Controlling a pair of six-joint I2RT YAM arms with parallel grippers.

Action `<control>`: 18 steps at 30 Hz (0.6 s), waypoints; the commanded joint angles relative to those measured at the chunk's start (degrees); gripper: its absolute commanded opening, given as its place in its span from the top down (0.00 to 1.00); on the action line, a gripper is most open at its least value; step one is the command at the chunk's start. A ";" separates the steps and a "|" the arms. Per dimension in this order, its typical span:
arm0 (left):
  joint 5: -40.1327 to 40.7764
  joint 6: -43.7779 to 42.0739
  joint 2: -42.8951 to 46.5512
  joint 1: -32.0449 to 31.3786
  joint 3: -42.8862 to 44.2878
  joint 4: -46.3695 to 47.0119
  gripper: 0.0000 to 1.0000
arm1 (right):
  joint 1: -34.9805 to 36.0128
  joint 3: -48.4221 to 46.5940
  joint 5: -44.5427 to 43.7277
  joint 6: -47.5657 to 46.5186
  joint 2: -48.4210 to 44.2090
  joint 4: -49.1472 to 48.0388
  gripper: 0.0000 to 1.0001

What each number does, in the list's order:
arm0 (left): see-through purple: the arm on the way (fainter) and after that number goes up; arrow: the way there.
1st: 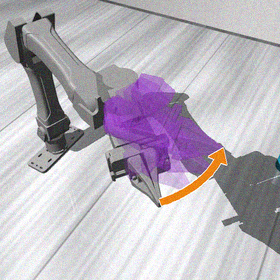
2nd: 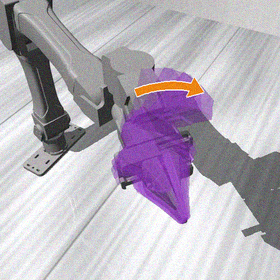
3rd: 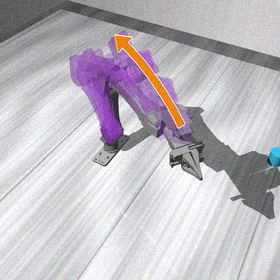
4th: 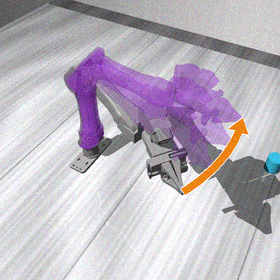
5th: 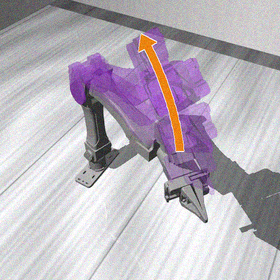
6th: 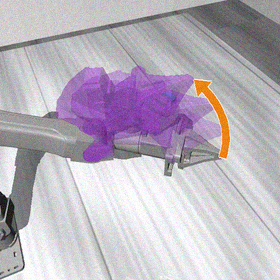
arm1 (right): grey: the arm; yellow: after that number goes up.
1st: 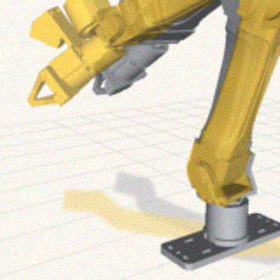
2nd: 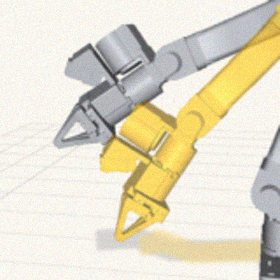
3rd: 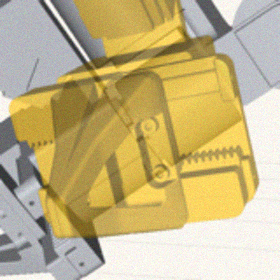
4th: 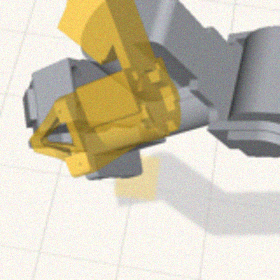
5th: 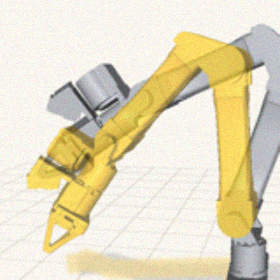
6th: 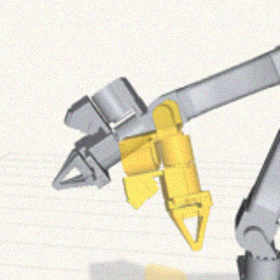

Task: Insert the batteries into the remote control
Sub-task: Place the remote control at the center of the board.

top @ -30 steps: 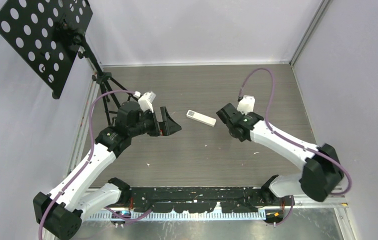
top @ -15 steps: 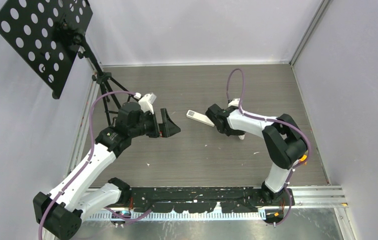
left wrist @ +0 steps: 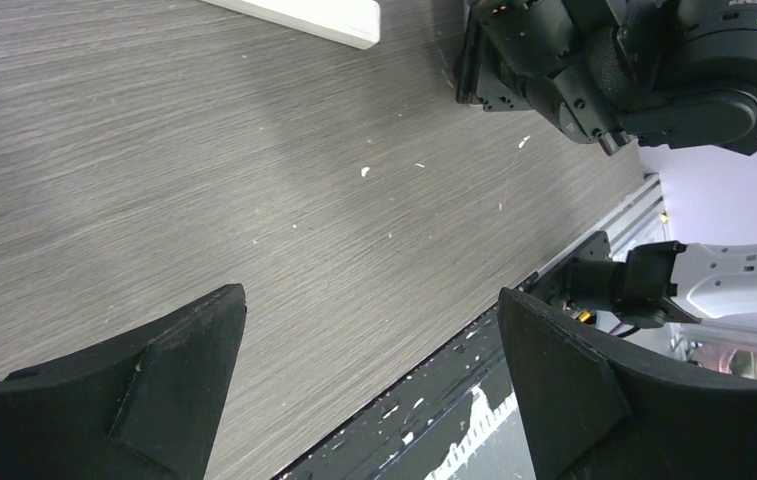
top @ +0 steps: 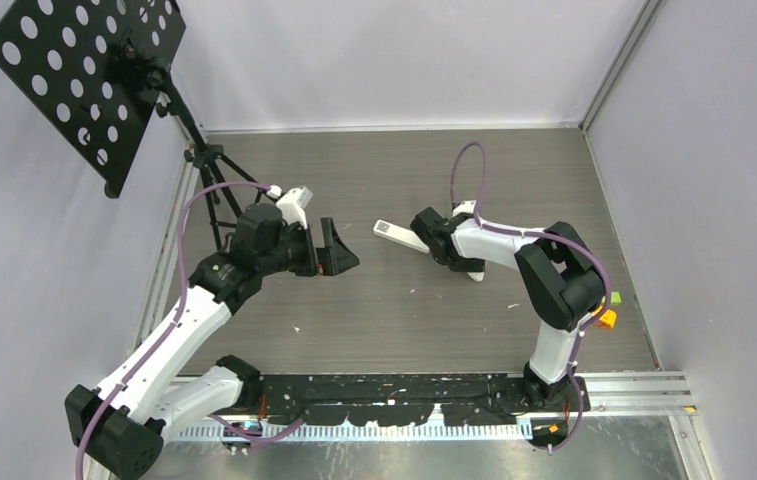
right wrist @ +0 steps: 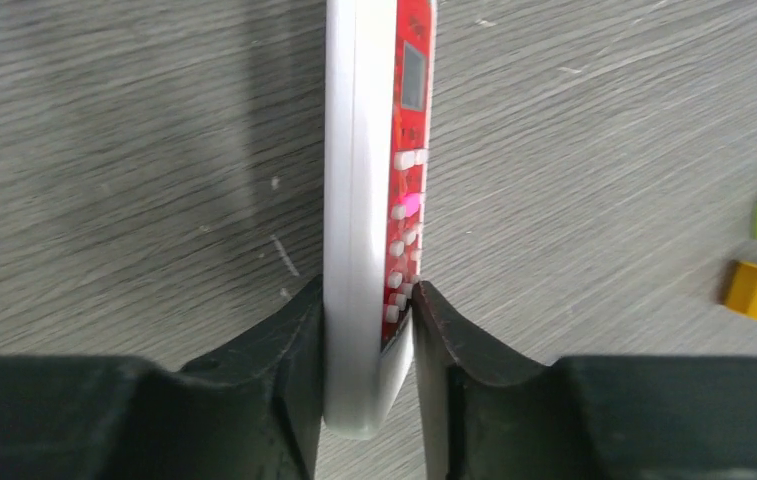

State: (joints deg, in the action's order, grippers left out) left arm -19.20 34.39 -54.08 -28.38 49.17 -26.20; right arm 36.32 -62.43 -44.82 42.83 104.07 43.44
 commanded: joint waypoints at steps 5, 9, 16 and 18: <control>8.83 -3.34 0.85 0.17 6.04 -10.24 0.00 | -0.72 1.18 8.72 -1.50 -3.38 -5.24 0.51; 12.56 -3.35 1.15 0.17 7.24 -14.04 0.00 | -0.72 1.77 9.55 -1.56 -7.24 -5.28 0.45; 17.08 -2.83 4.73 0.17 7.06 -17.38 0.00 | -0.74 7.13 12.19 -2.86 -23.32 -6.06 0.18; 17.29 -2.77 7.08 0.17 6.59 -17.69 0.00 | -0.72 9.14 11.72 -2.89 -30.16 -5.03 0.16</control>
State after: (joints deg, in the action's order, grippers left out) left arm -5.10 32.27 -51.40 -28.38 54.33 -42.09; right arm 35.55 -56.07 -33.08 40.36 85.36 38.26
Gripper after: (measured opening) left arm 0.994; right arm 0.827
